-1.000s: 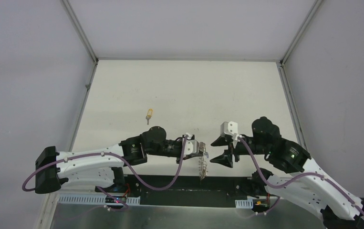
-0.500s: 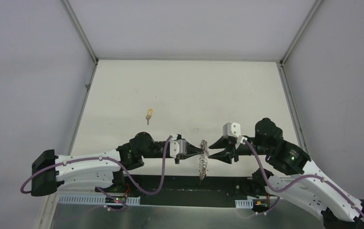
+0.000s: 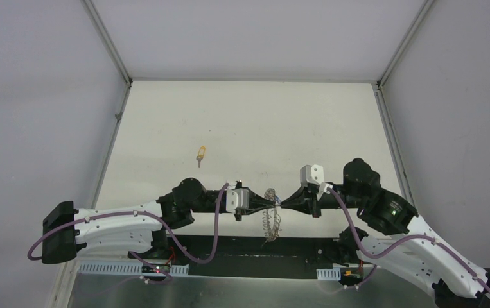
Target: Put the keys on the keyring
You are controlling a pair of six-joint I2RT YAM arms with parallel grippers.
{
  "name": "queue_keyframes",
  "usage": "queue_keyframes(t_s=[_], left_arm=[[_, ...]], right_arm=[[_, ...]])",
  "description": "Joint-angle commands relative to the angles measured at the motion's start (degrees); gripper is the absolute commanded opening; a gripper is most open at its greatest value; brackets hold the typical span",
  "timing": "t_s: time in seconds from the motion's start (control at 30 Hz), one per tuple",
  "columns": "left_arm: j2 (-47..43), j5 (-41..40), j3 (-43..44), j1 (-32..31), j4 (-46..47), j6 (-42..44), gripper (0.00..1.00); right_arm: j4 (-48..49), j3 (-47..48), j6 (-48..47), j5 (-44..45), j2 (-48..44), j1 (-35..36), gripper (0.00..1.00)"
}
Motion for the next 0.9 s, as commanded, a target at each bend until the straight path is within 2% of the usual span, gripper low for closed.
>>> queue_keyframes(t_s=[0.0,0.4,0.77,0.8,0.87], left_arm=[[-1.3,0.5,0.7,-0.6,6.1,-0.7,0.0],[-2.2,-1.3,-1.0,-0.5,10.3,-1.6,0.0],[-2.3,-1.4,-1.0,-0.5,10.1,-1.6,0.0],[-2.3,-1.4,-0.9,-0.5,10.0,-1.5,0.0],[-2.3,-1.5,-0.8,-0.5,9.4,-1.4,0.0]], right_arm=[[1.7,-0.2,-0.3,-0.6,-0.6,0.1,0.0],[-0.9,-2.7,-1.5,-0.1,-1.4,0.1,0.0],[-1.7,-2.7,-2.8,0.9,0.0,0.1,0.01],[-1.4,-2.4,-2.5,1.2,0.0,0.1,0.08],[-0.7,-1.7,-2.1,1.7,-0.4,0.1,0.3]])
